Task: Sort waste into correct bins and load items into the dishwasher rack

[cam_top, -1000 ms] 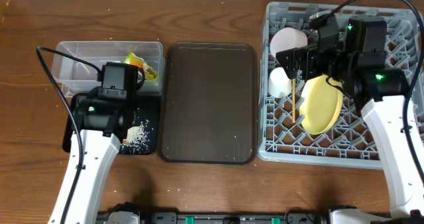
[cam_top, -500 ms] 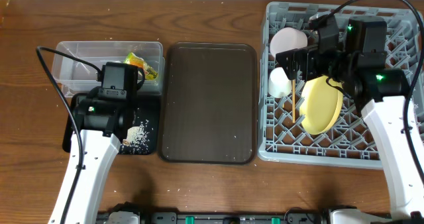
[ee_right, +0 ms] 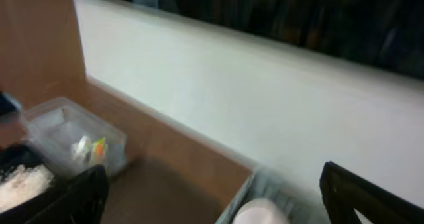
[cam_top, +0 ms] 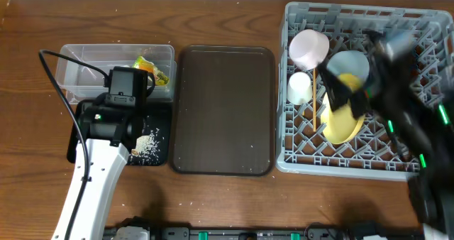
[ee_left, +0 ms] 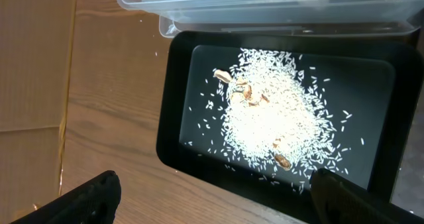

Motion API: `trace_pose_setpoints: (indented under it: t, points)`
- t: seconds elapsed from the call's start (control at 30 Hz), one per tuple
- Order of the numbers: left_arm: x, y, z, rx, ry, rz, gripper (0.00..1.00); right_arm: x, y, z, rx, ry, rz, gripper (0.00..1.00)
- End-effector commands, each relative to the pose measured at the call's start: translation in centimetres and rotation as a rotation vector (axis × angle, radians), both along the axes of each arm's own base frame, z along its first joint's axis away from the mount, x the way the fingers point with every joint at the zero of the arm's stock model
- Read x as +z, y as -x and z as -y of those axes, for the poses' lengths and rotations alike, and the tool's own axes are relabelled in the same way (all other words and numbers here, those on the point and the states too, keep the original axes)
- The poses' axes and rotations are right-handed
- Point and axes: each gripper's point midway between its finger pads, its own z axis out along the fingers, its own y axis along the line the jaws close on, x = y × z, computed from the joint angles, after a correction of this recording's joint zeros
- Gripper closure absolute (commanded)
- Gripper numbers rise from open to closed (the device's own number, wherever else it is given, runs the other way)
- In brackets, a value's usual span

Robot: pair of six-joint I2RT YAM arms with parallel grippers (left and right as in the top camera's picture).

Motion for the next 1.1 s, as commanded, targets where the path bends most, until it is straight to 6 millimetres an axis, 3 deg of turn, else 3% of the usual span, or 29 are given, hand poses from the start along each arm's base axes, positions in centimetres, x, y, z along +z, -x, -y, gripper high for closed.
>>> trace_pose_setpoints:
  t: [0.0, 0.07, 0.17, 0.23, 0.33, 0.47, 0.73, 0.9, 1.07]
  points:
    - [0.4, -0.1, -0.3, 0.004, -0.013, 0.005, 0.06, -1.7, 3.2, 0.8, -0.019, 0.101, 0.138, 0.01]
    - [0.4, -0.1, -0.3, 0.004, -0.013, 0.005, 0.06, -2.9, 5.3, 1.5, -0.04, 0.094, 0.201, 0.01]
    - [0.4, -0.1, -0.3, 0.004, -0.013, 0.005, 0.06, -6.6, 7.5, 2.7, -0.09, 0.089, 0.246, 0.01]
    - [0.4, -0.1, -0.3, 0.004, -0.013, 0.005, 0.06, -9.6, 8.1, 3.5, -0.135, 0.089, 0.253, 0.01]
    - [0.4, -0.1, -0.3, 0.004, -0.013, 0.005, 0.06, -12.4, 8.3, 4.4, -0.187, 0.083, 0.281, 0.01]
    - [0.4, -0.1, -0.3, 0.004, -0.013, 0.005, 0.06, -14.8, 6.4, 5.3, -0.247, 0.049, 0.23, 0.01]
    - [0.4, -0.1, -0.3, 0.004, -0.013, 0.005, 0.06, -19.5, 3.8, 9.7, -0.509, 0.004, 0.153, 0.01]
    - [0.4, -0.1, -0.3, 0.004, -0.013, 0.005, 0.06, -24.1, 2.9, 12.7, -0.69, -0.226, 0.005, 0.01]
    - [0.4, -0.1, -0.3, 0.004, -0.013, 0.005, 0.06, -28.4, 2.4, 13.1, -0.724, -0.251, -0.082, 0.01]
